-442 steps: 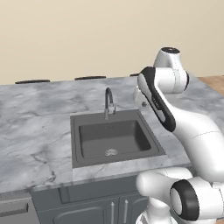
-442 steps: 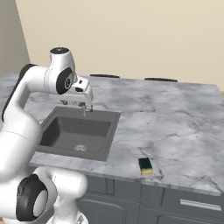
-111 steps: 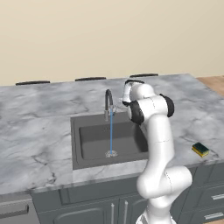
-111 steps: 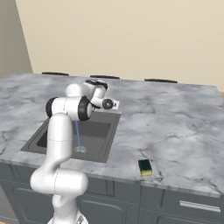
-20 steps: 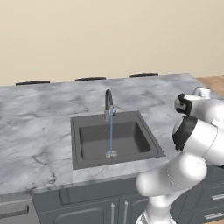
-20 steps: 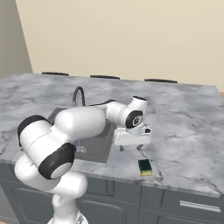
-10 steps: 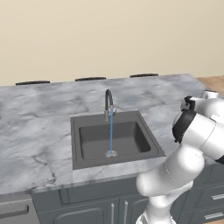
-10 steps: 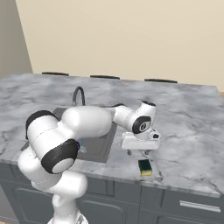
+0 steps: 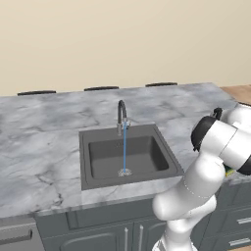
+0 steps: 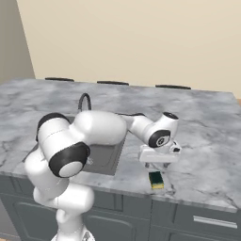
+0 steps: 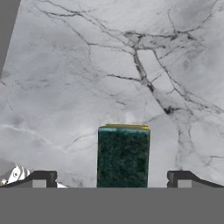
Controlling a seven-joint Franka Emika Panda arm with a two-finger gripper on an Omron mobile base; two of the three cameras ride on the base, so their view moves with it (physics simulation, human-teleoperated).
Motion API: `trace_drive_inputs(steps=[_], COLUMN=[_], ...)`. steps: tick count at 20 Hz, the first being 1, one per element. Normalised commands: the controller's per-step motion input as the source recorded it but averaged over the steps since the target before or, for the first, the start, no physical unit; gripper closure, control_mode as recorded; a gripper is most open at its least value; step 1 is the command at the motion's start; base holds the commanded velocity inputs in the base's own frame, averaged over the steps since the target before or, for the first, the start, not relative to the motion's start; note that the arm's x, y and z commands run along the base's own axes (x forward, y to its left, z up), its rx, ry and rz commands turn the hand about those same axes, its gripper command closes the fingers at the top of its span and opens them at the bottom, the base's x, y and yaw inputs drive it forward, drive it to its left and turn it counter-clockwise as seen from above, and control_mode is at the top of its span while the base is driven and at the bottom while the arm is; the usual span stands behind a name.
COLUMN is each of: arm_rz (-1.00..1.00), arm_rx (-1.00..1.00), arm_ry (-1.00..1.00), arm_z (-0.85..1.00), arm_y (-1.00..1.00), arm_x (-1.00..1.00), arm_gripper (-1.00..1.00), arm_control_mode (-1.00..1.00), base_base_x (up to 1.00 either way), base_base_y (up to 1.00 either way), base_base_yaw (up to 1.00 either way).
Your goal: Soak the sponge with water for a few seconds and then drop it inside the sink.
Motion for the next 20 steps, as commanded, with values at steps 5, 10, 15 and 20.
trace_drive_inputs(steps=[5,10,15,20], arm_rz=[0.0,0.0,0.01,0.07], arm_rx=[0.0,0.0,0.0,0.0], arm_ry=[-0.12,-0.03,0.0,0.0], arm_z=[-0.08,0.0,0.0,-0.03], arm_y=[0.0,-0.01,-0.01,0.0], arm_x=[0.23,0.0,-0.04,-0.22], arm_gripper=[-1.0,-1.0,-1.0,-1.0], arm_control_mode=[-1.0,-1.0,-1.0,-1.0], base_base_x=[0.0,0.0,0.0,0.0], base_base_y=[0.0,0.0,0.0,0.0], base_base_yaw=[0.0,0.0,0.0,0.0])
